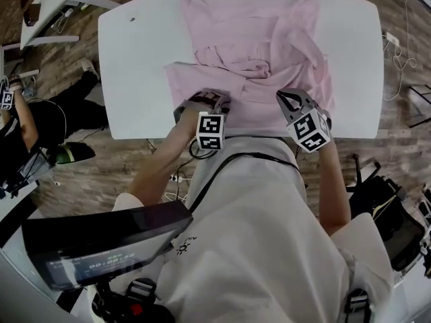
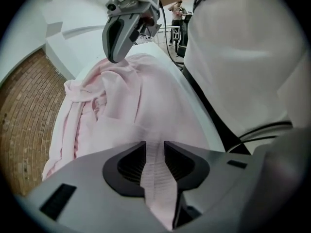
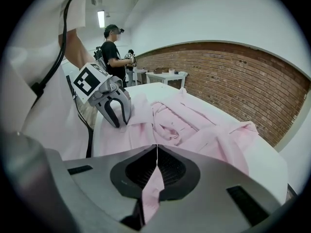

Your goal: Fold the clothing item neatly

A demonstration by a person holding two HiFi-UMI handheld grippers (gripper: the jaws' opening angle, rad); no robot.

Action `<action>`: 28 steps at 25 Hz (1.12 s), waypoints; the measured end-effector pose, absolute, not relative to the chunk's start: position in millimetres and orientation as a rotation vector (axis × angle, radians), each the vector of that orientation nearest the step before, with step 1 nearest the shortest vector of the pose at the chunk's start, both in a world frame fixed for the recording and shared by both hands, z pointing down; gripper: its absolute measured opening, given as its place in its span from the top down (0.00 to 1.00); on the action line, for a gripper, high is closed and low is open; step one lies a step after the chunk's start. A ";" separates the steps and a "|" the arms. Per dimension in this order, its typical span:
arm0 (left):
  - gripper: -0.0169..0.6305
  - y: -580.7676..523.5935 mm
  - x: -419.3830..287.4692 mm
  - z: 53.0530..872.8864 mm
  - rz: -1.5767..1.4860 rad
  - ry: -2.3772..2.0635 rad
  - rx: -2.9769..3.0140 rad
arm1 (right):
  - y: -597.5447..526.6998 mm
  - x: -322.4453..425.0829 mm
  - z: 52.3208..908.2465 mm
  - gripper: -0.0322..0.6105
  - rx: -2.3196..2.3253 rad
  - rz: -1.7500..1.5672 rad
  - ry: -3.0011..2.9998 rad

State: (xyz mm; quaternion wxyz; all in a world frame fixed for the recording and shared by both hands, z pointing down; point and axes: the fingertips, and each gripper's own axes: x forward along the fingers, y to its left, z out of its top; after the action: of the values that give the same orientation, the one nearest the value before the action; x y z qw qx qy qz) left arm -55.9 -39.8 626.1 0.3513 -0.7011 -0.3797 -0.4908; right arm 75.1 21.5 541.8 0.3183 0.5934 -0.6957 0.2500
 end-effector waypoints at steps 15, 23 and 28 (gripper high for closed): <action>0.95 -65.6 -24.0 576.4 -1.283 -0.952 -1.952 | 24.6 73.0 546.4 0.94 1.591 0.674 -1.821; 0.95 -127.0 36.9 538.5 -1.160 -0.755 -1.869 | 24.4 75.9 543.0 0.94 1.585 0.667 -1.817; 0.95 -163.6 76.7 534.8 -1.137 -0.686 -1.811 | 38.9 74.9 544.5 0.94 1.573 0.687 -1.796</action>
State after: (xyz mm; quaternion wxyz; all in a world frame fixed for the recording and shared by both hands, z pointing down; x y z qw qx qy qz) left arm 76.7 -163.6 534.8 0.4332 -0.7269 -0.2753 -0.4563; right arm 74.9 38.9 544.5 0.3227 0.5993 -0.6843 0.2616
